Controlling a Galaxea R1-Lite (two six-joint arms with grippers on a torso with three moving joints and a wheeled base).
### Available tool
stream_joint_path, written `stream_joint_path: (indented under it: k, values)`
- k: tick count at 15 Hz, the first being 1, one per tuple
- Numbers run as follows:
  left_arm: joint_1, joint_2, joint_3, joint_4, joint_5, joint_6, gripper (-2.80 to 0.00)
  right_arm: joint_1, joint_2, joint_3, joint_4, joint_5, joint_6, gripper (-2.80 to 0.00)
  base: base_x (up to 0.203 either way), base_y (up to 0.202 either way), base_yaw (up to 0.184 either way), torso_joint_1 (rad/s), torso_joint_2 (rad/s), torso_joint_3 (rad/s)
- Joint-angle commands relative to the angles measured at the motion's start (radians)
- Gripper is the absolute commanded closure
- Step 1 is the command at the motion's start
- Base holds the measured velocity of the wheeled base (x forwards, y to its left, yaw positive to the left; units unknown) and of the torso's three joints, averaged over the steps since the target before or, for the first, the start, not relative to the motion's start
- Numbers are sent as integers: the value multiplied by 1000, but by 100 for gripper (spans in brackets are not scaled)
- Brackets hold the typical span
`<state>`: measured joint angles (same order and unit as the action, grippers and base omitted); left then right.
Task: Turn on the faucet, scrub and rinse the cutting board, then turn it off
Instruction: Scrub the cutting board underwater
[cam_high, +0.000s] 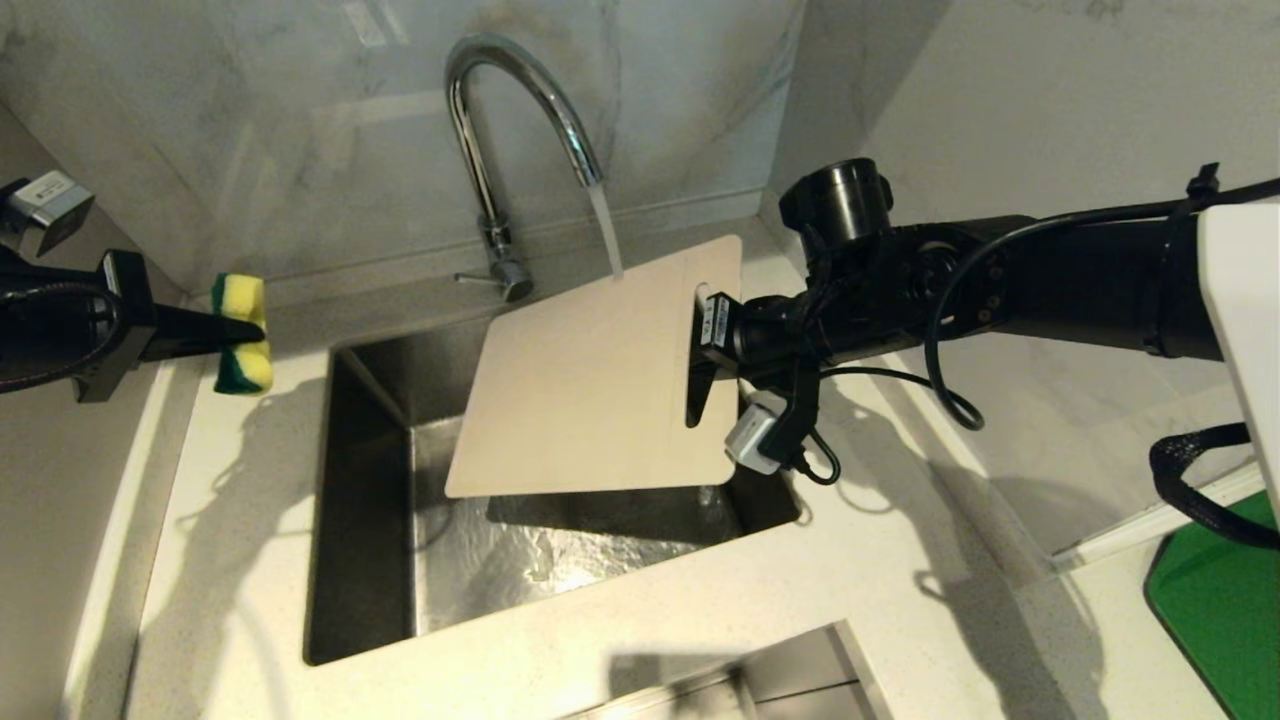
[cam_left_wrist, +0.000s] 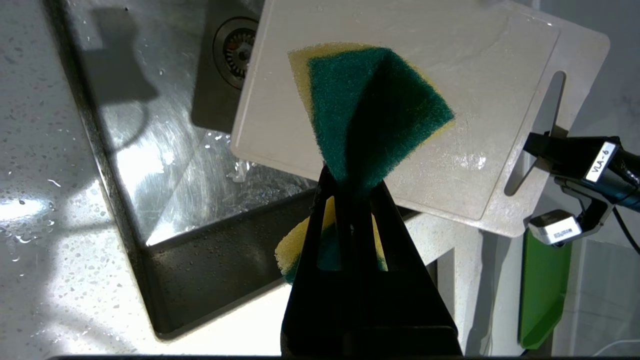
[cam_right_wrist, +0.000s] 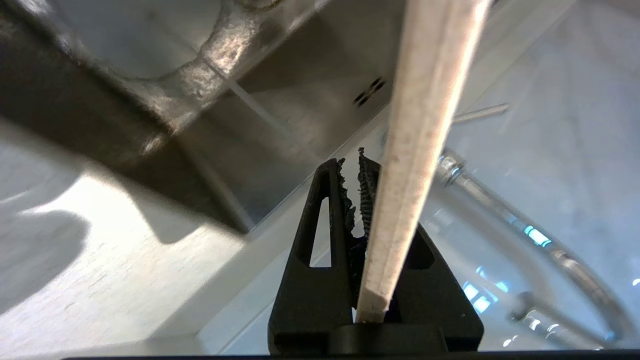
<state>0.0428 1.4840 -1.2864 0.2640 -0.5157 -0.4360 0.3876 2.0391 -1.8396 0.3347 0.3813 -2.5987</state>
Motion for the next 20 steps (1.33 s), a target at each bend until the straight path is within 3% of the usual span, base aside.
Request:
stream_joint_path:
  k: [1, 14, 17, 20]
  values:
    - [0, 2, 4, 1, -7, -3, 0, -24, 3, 0, 1, 2, -15, 0, 0, 0, 0, 0, 0, 0]
    - [9, 3, 15, 1, -21, -6, 0, -56, 20, -16, 6, 31, -17, 0, 0, 0, 0, 0, 0, 0]
    - [-11, 1, 15, 3, -21, -12, 0, 3, -35, 67, 2, 30, -14, 0, 0, 0, 0, 0, 0, 0]
    - [-93, 10, 12, 3, -18, -52, 0, 80, -62, 71, 1, 27, -9, 0, 0, 0, 0, 0, 0, 0]
